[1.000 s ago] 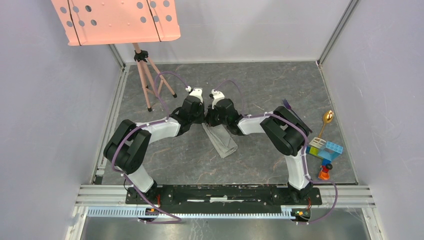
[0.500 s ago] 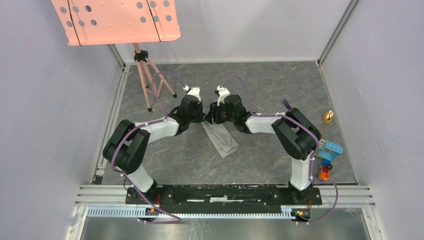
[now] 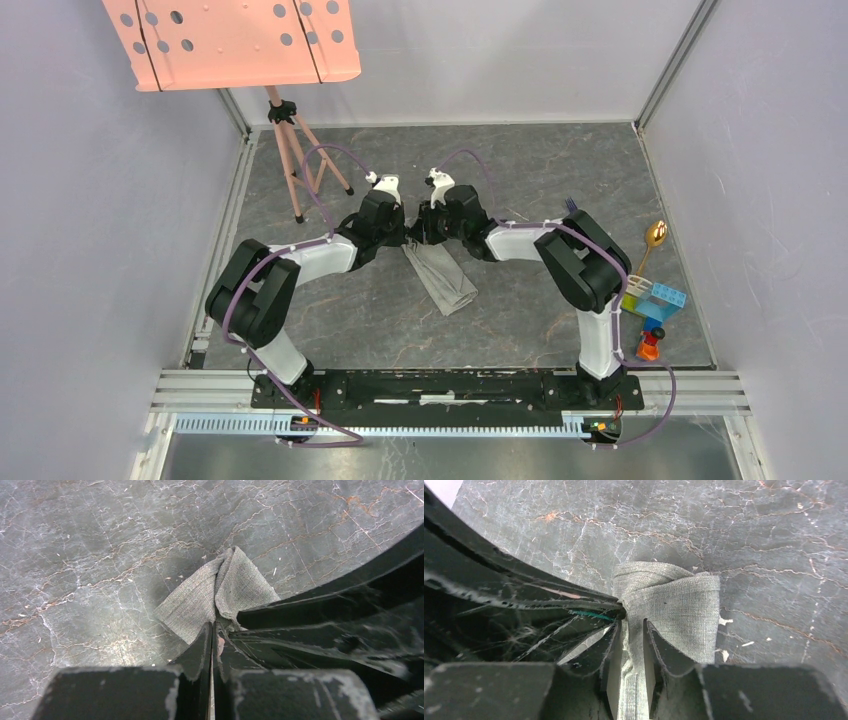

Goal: Fold the napkin into a case and place the utensils inside
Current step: Grasp the top corner of the smaller rectangle folded napkin from the folded napkin.

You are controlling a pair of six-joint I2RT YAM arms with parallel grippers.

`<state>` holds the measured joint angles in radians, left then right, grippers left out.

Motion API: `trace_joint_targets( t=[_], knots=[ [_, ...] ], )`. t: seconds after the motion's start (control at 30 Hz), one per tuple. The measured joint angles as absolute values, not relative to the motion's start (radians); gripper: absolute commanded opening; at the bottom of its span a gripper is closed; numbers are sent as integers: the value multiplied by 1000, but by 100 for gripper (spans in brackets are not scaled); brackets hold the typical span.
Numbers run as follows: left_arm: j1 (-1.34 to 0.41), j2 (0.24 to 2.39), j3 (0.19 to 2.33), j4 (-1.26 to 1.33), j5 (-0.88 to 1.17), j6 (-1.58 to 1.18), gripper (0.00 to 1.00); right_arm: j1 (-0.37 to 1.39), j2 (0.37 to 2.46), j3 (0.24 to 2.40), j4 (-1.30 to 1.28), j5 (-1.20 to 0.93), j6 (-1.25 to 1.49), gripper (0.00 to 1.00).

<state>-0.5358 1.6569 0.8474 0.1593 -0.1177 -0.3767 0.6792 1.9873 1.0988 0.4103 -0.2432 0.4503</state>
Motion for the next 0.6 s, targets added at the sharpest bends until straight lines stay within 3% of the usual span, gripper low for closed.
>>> trace_joint_targets(
  t=[0.17, 0.27, 0.37, 0.47, 0.6],
  knots=[
    [-534, 1655, 847, 159, -109, -377, 2, 688, 2032, 1116, 418, -239, 476, 10],
    [-534, 1651, 847, 159, -102, -377, 2, 692, 2040, 1116, 425, -215, 491, 9],
    [-534, 1648, 847, 159, -96, -377, 2, 697, 2051, 1118, 448, -212, 504, 12],
    [-532, 1647, 847, 156, -94, -377, 2, 698, 2065, 1119, 477, -234, 522, 33],
    [-525, 1642, 846, 159, -90, -378, 2, 667, 2046, 1028, 566, -272, 560, 37]
  ],
)
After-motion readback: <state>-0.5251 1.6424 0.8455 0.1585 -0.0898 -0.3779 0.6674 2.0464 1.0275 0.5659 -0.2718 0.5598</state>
